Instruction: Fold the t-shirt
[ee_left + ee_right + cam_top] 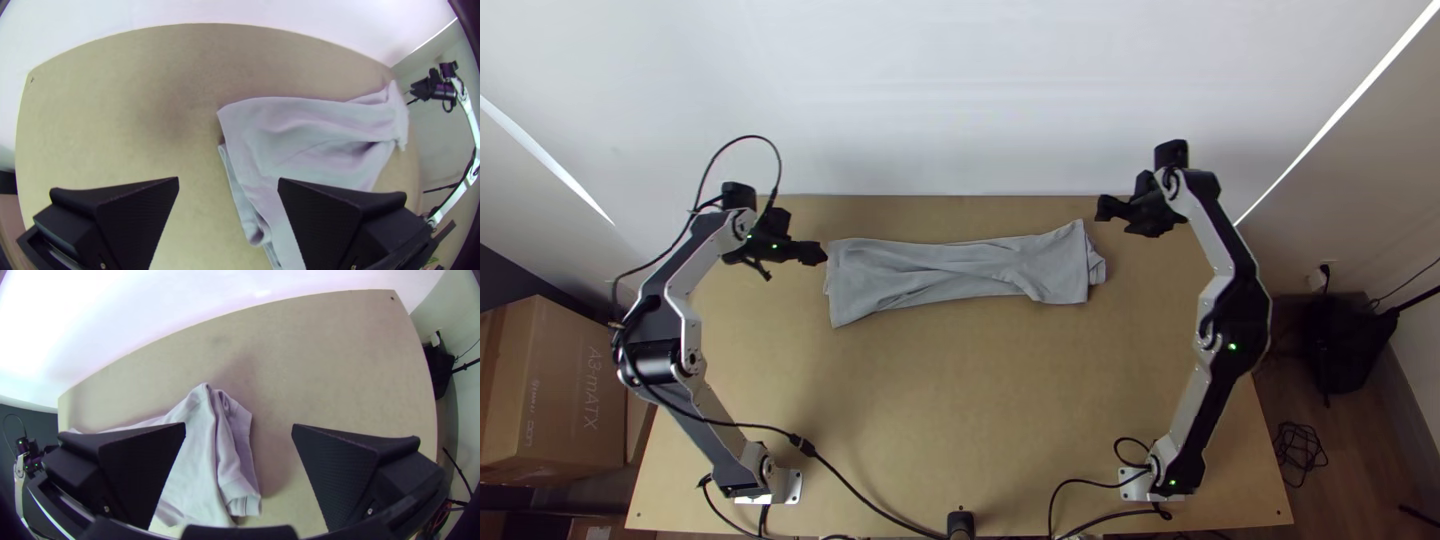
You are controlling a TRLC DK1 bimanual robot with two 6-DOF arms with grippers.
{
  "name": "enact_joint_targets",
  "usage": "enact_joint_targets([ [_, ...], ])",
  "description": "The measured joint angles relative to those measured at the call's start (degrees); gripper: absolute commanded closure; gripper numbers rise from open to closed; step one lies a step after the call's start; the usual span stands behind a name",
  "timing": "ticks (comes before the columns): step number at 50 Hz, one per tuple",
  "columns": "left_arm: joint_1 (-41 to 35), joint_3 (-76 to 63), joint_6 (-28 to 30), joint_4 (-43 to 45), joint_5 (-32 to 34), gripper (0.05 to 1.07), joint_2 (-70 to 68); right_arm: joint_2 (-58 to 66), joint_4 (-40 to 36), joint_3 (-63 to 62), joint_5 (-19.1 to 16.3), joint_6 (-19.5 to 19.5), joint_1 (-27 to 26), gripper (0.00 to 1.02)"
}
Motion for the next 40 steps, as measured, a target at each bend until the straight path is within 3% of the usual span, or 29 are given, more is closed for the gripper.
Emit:
enact_joint_targets([
  [7,2.49,-4.48,-0.42,0.7,3.19,0.11,-3.85,-7.26,0.0,-4.63,-4.9,1.2,-0.74,0.03],
  [22,3.45,-10.99,-0.52,2.78,7.3,0.11,-4.17,-12.28,-0.09,-10.1,-32.41,9.92,-4.0,0.03],
  [29,3.28,-11.56,-1.77,5.14,7.45,0.11,-3.85,-14.05,-0.04,-11.82,-35.8,12.41,-4.09,0.03],
  [40,0.59,-11.56,-4.61,8.37,7.48,0.1,-1.29,-16.26,0.17,-12.61,-36.44,13.55,-3.93,0.03],
])
